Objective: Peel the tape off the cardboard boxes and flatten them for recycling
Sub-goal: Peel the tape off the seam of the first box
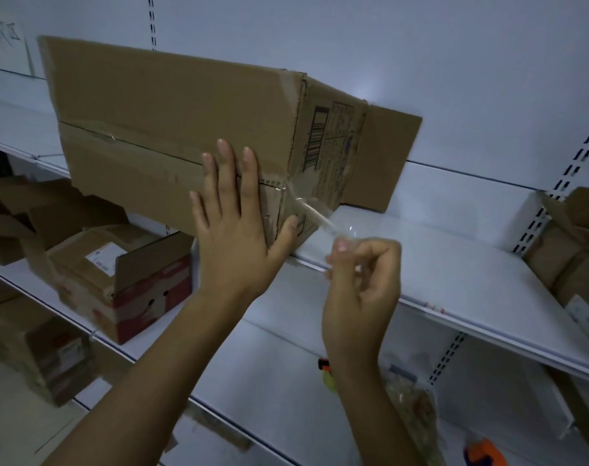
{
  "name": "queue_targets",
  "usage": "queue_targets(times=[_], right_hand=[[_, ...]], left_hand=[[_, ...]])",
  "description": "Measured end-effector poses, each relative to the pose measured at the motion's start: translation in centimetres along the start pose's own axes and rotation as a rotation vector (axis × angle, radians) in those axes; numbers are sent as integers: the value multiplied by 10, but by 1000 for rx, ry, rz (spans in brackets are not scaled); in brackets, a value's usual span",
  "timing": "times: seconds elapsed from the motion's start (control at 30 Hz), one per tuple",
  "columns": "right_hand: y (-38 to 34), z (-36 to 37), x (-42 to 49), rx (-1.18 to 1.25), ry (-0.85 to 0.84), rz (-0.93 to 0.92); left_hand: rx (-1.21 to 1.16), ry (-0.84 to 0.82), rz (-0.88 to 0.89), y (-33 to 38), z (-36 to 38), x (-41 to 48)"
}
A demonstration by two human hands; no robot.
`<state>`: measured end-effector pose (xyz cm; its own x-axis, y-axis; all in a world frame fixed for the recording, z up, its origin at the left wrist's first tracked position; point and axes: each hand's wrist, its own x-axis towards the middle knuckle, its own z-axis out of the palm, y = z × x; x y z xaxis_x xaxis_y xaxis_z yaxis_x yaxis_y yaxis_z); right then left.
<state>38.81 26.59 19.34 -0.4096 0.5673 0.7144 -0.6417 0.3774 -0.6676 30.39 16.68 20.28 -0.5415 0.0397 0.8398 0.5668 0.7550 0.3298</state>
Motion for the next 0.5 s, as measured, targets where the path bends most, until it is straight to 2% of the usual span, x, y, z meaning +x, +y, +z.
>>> queue_targets(times=[0.17,0.23,0.33,0.37,0.43,0.5], right_hand=[[-6,13,29,-139,20,-238],[-6,23,28,-132,-104,-179],[-4,38,24,-61,-293,49],[-2,43,24,-67,-286,74],[-1,51,27,-113,-198,13],[0,54,30,-239,-76,-200]], left_hand=[[-25,-5,-23,2,1,0],[-25,0,-18,3,2,-1],[-29,24,-19,2,5,0],[-30,32,-21,1,6,0],[-21,65,-9,1,9,0],[-34,95,5,3,6,2]])
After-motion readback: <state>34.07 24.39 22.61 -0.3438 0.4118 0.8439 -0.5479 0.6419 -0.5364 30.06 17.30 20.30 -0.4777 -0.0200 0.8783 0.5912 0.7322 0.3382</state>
